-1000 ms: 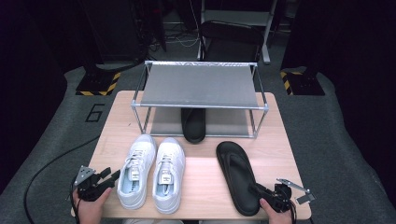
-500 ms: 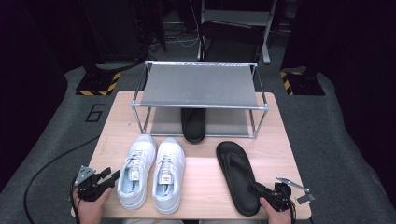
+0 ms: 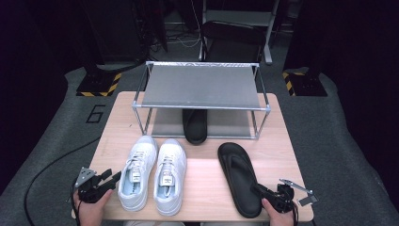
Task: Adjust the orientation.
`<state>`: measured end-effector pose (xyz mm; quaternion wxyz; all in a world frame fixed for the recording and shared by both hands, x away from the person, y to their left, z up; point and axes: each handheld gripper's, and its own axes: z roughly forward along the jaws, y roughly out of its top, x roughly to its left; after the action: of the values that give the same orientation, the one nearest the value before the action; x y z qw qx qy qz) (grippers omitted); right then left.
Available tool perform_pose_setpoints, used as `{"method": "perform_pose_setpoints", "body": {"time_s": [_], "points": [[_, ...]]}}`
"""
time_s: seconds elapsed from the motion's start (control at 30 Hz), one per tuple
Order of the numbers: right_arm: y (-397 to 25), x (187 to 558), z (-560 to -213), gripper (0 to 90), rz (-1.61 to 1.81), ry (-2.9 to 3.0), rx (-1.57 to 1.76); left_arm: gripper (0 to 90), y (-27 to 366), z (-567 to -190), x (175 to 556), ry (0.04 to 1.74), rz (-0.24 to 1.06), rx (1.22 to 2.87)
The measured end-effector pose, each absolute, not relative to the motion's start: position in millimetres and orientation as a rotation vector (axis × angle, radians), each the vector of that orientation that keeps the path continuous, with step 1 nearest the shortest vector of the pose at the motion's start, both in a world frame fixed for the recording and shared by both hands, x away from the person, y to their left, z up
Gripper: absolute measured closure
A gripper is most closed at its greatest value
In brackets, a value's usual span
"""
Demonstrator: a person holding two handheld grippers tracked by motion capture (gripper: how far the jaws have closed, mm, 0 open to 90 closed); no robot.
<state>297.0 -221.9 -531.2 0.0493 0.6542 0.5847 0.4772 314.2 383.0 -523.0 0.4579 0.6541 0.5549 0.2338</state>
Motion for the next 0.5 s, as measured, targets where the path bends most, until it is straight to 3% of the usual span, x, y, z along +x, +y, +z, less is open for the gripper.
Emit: {"method": "perform_pose_setpoints", "body": {"time_s": [0.5], "points": [[-223.3,294.4,-532.3,64.4,1.503,1.725,2.017,48.7,383.7,-522.8,312.9,1.369,0.583,1.599]]}}
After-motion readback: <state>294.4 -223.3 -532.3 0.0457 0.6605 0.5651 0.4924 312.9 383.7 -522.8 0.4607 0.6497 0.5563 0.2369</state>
